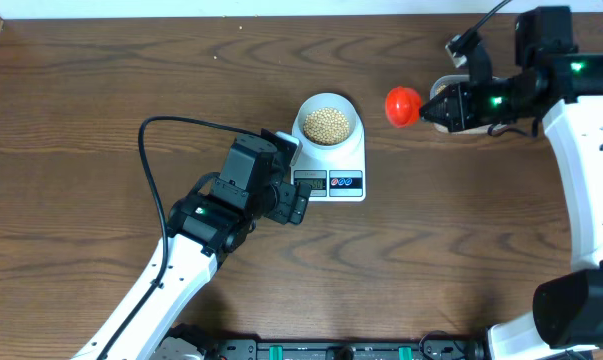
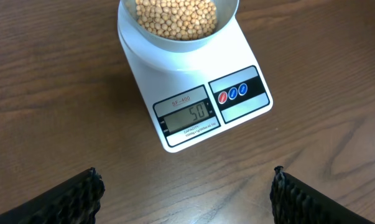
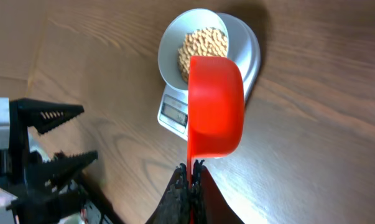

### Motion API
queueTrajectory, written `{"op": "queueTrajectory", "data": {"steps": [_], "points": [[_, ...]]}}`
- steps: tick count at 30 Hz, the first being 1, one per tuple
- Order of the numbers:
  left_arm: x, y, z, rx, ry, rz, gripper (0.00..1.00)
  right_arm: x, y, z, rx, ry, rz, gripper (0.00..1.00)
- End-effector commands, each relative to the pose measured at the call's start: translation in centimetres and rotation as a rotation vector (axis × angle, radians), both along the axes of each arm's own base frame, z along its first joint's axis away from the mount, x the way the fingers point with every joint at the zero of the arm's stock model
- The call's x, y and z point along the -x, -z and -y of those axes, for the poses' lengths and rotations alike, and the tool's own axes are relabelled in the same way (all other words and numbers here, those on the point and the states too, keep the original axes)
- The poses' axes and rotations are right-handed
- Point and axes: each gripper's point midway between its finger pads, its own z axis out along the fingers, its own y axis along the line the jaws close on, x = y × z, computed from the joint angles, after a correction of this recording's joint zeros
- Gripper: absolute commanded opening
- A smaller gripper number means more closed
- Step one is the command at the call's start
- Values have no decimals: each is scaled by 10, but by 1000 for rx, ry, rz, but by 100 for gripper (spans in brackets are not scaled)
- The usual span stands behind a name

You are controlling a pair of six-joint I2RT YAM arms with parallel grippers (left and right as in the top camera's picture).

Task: Scoop item into bowl and weigh 50g on scale
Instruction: 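Lower the red scoop into the tub and open the right gripper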

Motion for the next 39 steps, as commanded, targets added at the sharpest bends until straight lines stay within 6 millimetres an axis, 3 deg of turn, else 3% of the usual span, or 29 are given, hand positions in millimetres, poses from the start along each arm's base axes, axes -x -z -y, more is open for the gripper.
{"op": "queueTrajectory", "data": {"steps": [1, 6, 12, 17, 23, 30, 39], "points": [[0, -2, 0, 2, 6, 9, 88, 5, 1, -11, -88, -42, 6, 1], [0, -2, 0, 2, 6, 9, 88, 0, 7, -7, -91, -11, -5, 1], [0, -2, 0, 2, 6, 9, 88, -10, 12, 16, -98, 105, -42, 1], [0, -2, 0, 2, 6, 9, 88, -29, 24, 51, -135, 318, -106, 1], [0, -2, 0, 2, 6, 9, 88, -63, 68, 106, -209, 697, -161, 1], [0, -2, 0, 2, 6, 9, 88, -69, 110, 123, -247, 863, -161, 1], [0, -2, 0, 2, 6, 9, 88, -69, 124, 132, -206, 907, -131, 1]]}}
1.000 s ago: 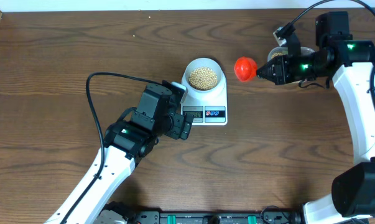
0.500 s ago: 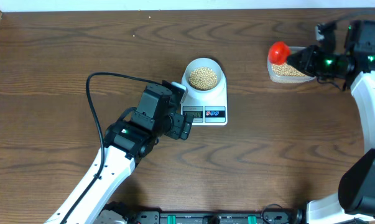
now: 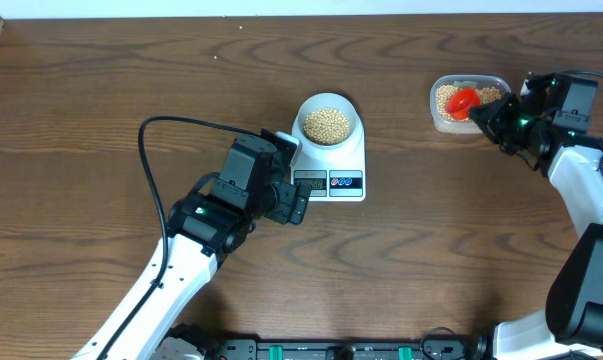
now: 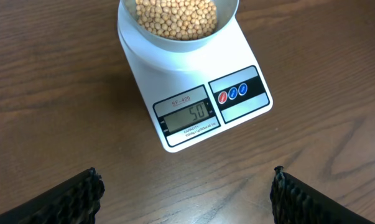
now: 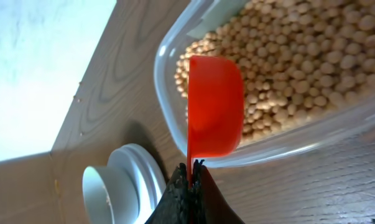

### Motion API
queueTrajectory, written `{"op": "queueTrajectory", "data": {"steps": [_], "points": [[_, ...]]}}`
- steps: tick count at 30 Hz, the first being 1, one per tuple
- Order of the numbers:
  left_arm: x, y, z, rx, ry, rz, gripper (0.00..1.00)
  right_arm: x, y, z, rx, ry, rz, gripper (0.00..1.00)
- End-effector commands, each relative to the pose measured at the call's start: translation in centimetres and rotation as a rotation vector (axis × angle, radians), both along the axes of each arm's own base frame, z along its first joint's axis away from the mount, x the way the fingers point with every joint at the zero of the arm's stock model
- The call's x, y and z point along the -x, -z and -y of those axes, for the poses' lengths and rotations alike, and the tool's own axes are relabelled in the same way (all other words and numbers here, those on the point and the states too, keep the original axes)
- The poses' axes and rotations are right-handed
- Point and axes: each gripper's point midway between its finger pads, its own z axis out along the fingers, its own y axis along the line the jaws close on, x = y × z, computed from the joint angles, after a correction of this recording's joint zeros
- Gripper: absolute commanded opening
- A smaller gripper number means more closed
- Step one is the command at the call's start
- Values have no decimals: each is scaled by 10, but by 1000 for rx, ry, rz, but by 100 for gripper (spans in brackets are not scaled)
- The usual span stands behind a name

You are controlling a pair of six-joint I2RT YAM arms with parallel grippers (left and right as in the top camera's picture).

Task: Scoop item into bowl and weigh 50g on scale
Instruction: 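Lower the red scoop into the tub and open the right gripper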

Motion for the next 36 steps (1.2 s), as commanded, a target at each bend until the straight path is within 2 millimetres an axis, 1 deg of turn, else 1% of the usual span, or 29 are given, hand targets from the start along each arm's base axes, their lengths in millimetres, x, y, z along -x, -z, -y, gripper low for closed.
{"op": "queueTrajectory", "data": {"steps": [1, 7, 11, 13, 16, 19, 20, 22, 23, 24, 26, 28, 31, 32, 35, 36], "points": [[0, -3, 0, 2, 6, 9, 88, -1, 2, 9, 35, 53, -3, 1], [0, -3, 0, 2, 6, 9, 88, -5, -1, 10, 29, 63, 14, 1], [0, -3, 0, 2, 6, 9, 88, -1, 5, 14, 46, 82, -21, 2], [0, -3, 0, 2, 6, 9, 88, 3, 10, 17, 59, 97, -49, 4], [0, -3, 0, 2, 6, 9, 88, 6, 12, 16, 58, 98, -64, 10], [0, -3, 0, 2, 6, 9, 88, 7, 13, 16, 57, 98, -68, 22], [0, -3, 0, 2, 6, 9, 88, 7, 14, 16, 56, 97, -74, 30], [0, -3, 0, 2, 6, 9, 88, 11, 17, 15, 52, 96, -95, 50], [0, -3, 0, 2, 6, 9, 88, 15, 20, 14, 49, 96, -115, 58], [0, -3, 0, 2, 6, 9, 88, 18, 22, 13, 46, 95, -132, 63], [0, -3, 0, 2, 6, 9, 88, 26, 27, 13, 38, 96, -172, 69], [0, -3, 0, 2, 7, 9, 88, 30, 29, 14, 34, 101, -195, 80], [0, -3, 0, 2, 6, 9, 88, 34, 26, 14, 14, 85, -193, 90], [0, -3, 0, 2, 6, 9, 88, 35, 21, 13, 10, 70, -180, 99], [0, -3, 0, 2, 6, 9, 88, 41, 5, 15, 34, 55, -151, 99], [0, -3, 0, 2, 6, 9, 88, 44, -4, 15, 51, 43, -125, 99]]}}
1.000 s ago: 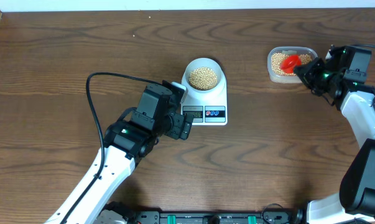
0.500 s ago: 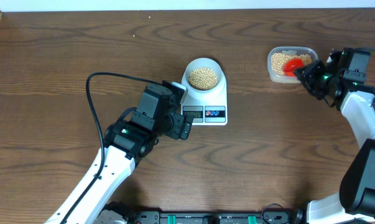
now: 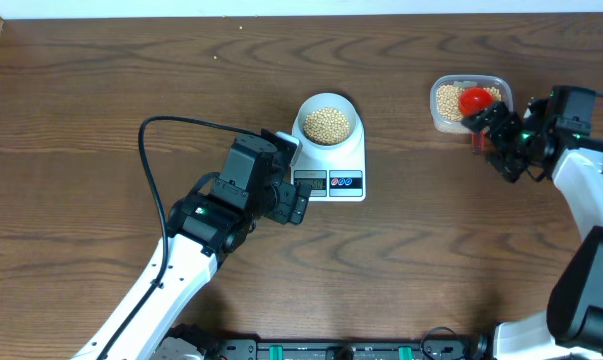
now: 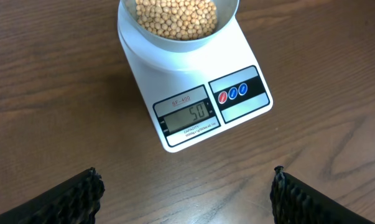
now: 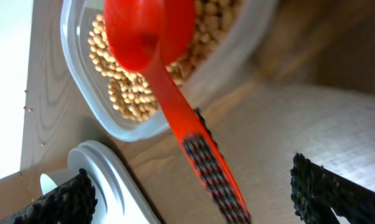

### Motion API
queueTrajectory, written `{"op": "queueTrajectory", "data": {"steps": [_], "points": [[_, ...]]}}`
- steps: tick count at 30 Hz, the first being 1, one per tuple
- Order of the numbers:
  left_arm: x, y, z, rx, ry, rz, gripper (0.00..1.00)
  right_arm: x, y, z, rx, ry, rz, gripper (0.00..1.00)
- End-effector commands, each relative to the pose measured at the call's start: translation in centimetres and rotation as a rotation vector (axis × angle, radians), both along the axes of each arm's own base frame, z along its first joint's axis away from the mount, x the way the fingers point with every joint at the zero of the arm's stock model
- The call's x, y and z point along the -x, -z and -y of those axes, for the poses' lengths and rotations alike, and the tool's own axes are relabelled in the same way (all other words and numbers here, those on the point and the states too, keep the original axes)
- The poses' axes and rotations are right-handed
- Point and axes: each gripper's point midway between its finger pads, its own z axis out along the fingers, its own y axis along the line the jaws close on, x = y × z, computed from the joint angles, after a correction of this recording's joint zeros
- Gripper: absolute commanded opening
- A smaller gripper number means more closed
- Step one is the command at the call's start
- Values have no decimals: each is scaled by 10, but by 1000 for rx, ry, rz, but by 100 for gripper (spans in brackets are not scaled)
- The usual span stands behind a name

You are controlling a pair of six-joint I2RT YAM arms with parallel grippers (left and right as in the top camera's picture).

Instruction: Scoop item into bowl and weigh 50g on scale

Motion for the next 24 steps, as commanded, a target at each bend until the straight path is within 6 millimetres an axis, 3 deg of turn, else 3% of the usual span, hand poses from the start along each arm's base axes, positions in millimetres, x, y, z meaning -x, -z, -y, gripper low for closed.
{"op": "queueTrajectory", "data": {"steps": [1, 7, 13, 21, 24], "points": [[0, -3, 0, 2, 6, 9, 88, 6, -43, -1, 47, -58, 118, 99], [0, -3, 0, 2, 6, 9, 88, 36, -113, -12, 173, -187, 305, 99], [0, -3, 0, 2, 6, 9, 88, 103, -168, -31, 282, -281, 418, 99], [0, -3, 0, 2, 6, 9, 88, 175, -180, -15, 525, -241, 393, 99], [0, -3, 0, 2, 6, 9, 88, 190, -185, -9, 614, -240, 405, 99]]}}
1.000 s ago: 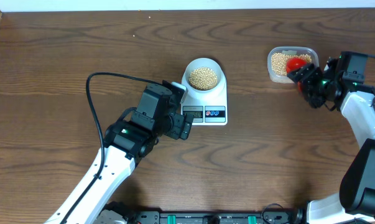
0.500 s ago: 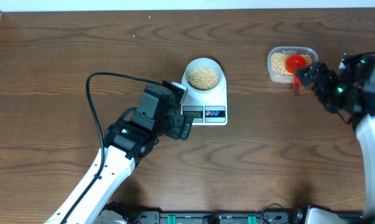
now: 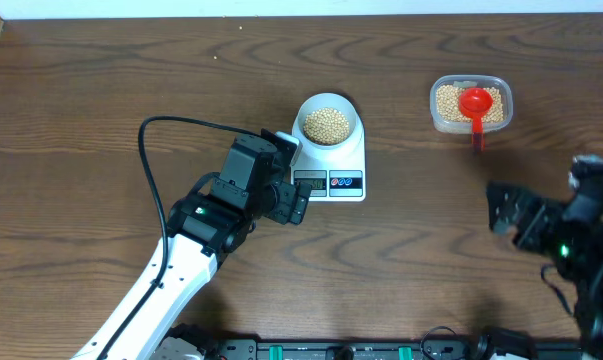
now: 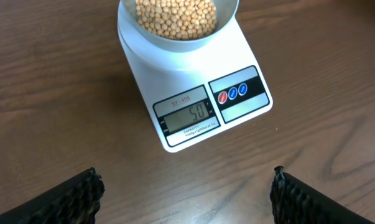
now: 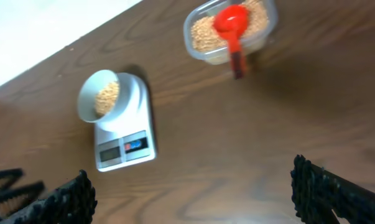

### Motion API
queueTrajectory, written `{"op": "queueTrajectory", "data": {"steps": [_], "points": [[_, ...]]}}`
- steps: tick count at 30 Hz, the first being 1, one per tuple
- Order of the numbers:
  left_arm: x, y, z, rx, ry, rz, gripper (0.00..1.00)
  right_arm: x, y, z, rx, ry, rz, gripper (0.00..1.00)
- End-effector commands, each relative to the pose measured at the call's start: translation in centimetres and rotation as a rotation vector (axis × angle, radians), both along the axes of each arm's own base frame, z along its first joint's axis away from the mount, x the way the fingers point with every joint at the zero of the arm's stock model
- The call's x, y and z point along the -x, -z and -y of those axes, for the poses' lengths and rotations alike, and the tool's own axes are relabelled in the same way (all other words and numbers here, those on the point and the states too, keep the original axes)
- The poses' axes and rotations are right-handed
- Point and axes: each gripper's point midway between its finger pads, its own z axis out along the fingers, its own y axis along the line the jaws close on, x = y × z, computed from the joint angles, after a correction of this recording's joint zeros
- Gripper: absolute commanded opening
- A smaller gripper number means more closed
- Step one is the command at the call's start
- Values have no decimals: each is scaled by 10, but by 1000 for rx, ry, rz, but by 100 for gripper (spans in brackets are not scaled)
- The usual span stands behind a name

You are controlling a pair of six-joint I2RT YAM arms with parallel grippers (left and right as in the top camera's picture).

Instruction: Scoop item into bowl and weigh 50g on scale

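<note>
A white bowl of soybeans [image 3: 328, 122] stands on the white scale [image 3: 332, 165]; its display [image 4: 188, 116] reads 50 in the left wrist view. The red scoop [image 3: 476, 105] rests in the clear container of soybeans [image 3: 469, 103] at the back right, its handle over the near rim. My left gripper [image 3: 299, 205] hangs open just in front of the scale, nothing between its fingers [image 4: 75, 196]. My right gripper [image 3: 509, 222] is open and empty over bare table at the right, well in front of the container. The right wrist view shows the scoop [image 5: 231, 25] and scale [image 5: 122, 140] from afar.
The brown wooden table [image 3: 101, 120] fills the view, with a white strip along its back edge. A black cable [image 3: 156, 160] loops from the left arm over the table left of the scale.
My right gripper has drawn back from the container toward the front right of the table, still open. The scoop stays in the container. The left arm and scale are unchanged.
My right gripper held the red scoop between the scale and the container, the display reading 50. Then it held the scoop over the beans in the container. Then it stood open with the scoop lying in the container. Now it is far back from it.
</note>
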Motion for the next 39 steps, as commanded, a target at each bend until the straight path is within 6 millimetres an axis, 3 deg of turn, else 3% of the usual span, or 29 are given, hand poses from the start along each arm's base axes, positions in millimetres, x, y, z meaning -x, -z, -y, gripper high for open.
{"op": "queueTrajectory", "data": {"steps": [1, 7, 11, 20, 27, 34, 39], "points": [[0, -3, 0, 2, 6, 9, 88, 12, -5, 13, 160, 4, 39, 99], [0, -3, 0, 2, 6, 9, 88, 27, -12, 10, 238, -45, 84, 99], [0, -3, 0, 2, 6, 9, 88, 24, -6, 10, 236, -47, 84, 99], [0, -3, 0, 2, 6, 9, 88, -11, 32, 15, 314, -33, 376, 99], [0, -3, 0, 2, 6, 9, 88, -16, 70, 15, 389, -8, 531, 99], [0, -3, 0, 2, 6, 9, 88, -25, 107, -1, 455, -101, 619, 99], [0, -3, 0, 2, 6, 9, 88, -28, 115, -3, 470, -105, 651, 99]]}}
